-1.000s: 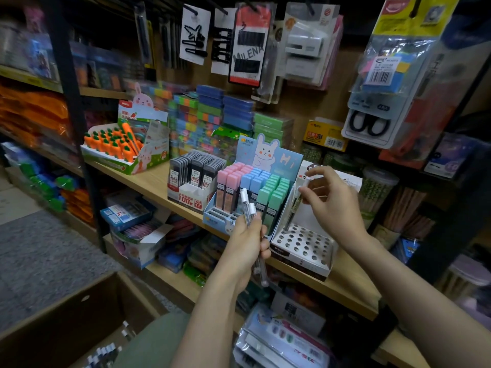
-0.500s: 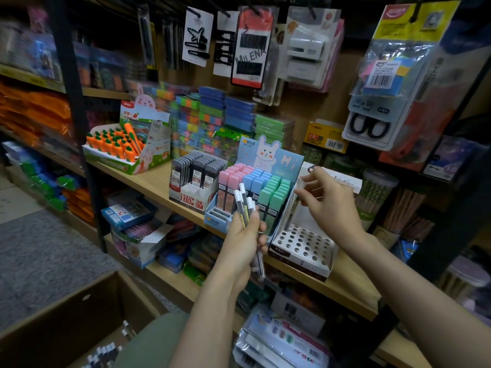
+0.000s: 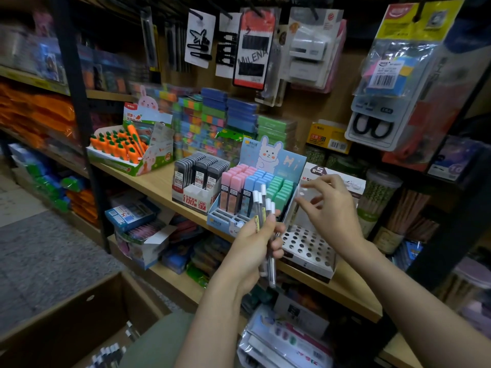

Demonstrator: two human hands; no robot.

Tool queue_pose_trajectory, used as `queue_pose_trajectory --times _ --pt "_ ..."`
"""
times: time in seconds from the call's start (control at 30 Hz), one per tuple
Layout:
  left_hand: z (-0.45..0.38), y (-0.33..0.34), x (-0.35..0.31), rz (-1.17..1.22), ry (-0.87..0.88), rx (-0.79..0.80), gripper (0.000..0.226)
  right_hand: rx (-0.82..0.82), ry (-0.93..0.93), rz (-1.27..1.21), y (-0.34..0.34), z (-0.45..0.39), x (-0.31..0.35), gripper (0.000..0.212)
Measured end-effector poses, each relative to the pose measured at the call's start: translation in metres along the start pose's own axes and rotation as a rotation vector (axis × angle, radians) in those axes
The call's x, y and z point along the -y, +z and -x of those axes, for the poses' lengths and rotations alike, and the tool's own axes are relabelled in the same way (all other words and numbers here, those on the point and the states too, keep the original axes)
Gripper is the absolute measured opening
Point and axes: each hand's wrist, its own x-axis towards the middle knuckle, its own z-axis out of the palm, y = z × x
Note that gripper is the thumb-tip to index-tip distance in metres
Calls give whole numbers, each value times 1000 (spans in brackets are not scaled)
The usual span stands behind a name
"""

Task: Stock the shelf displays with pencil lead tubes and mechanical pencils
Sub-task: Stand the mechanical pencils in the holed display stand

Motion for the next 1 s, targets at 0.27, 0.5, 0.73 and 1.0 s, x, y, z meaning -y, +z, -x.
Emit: queue_pose_trajectory --times 0.27,0.5,0.73,1.0 --pt "3 14 -2 87 0 116 26 417 260 -584 -18 8 36 17" --pt "6 24 1 -295 30 21 24 246 375 -758 -30 0 31 14" --pt "3 17 9 -457 117 -32 15 157 318 -813 -31 5 32 17" --pt "-10 2 11 -455 223 -293 11 -49 126 -601 -31 -5 17 27"
